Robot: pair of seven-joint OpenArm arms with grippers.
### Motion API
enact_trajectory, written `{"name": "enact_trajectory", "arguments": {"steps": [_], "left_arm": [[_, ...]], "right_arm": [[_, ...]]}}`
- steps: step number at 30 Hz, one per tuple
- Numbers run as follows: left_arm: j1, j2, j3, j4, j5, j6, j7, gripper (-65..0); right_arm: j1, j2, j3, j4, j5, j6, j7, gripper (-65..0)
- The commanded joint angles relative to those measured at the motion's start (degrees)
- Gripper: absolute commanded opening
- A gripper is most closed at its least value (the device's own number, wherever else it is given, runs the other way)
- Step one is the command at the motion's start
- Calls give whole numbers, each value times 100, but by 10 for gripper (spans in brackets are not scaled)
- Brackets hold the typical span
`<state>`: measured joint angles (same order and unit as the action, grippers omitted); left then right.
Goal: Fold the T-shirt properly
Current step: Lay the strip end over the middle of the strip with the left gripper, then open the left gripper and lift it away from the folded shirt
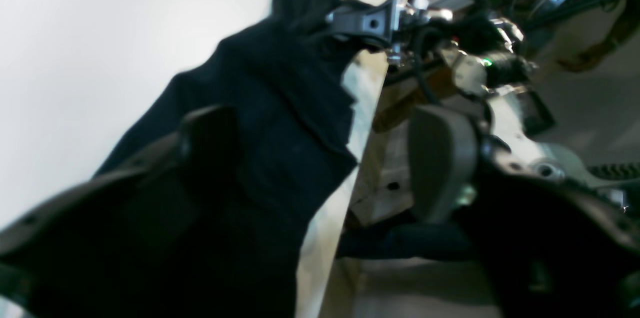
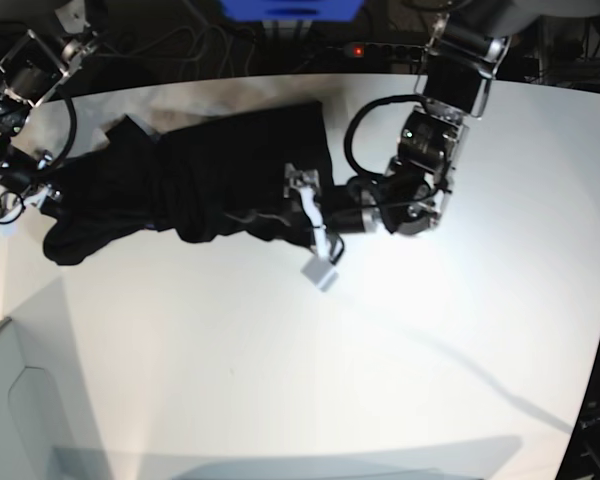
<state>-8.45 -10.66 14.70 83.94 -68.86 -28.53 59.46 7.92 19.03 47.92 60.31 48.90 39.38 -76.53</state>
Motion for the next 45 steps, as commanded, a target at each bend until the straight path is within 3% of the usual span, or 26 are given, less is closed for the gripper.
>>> {"name": "enact_trajectory", "arguments": {"steps": [1,6,8,14,19,23,30,34,40,45], "left_arm": [[23,-38,-112,182,-143,-43,-60,-253],[410,-275,-551,322,-143,-43,-60,-565],[585,-381,-630,322,-143,-43,-52,-650],[849,-512,-613,366,-143,-43,-17,-615],[243,-205,407,305,112,-34,-43,-615],[-338,331,1093,67,737,-34,10,-615],[-1094,1290,1506,-1832,1501,-70,-60,-615],[-1296,1606,1532,-2517,2187,-105,-377,-614],[-1401,1808,1532,-3440,3049,-105,-1036,-614],[-1375,1800,1532,-3871,3224,-105,-1625,-614]], "right_arm": [[109,115,12,92,134,62,44,-650],[109,115,12,118,134,62,71,-650],[109,115,12,118,134,62,80,-650],[109,115,12,118,134,62,80,-650],[109,36,3,127,134,62,80,-650],[91,36,3,127,134,62,88,-650],[118,62,3,127,134,62,88,-650],[100,62,3,127,134,62,80,-650],[74,45,3,127,134,62,62,-650],[74,45,3,127,134,62,71,-650]]}}
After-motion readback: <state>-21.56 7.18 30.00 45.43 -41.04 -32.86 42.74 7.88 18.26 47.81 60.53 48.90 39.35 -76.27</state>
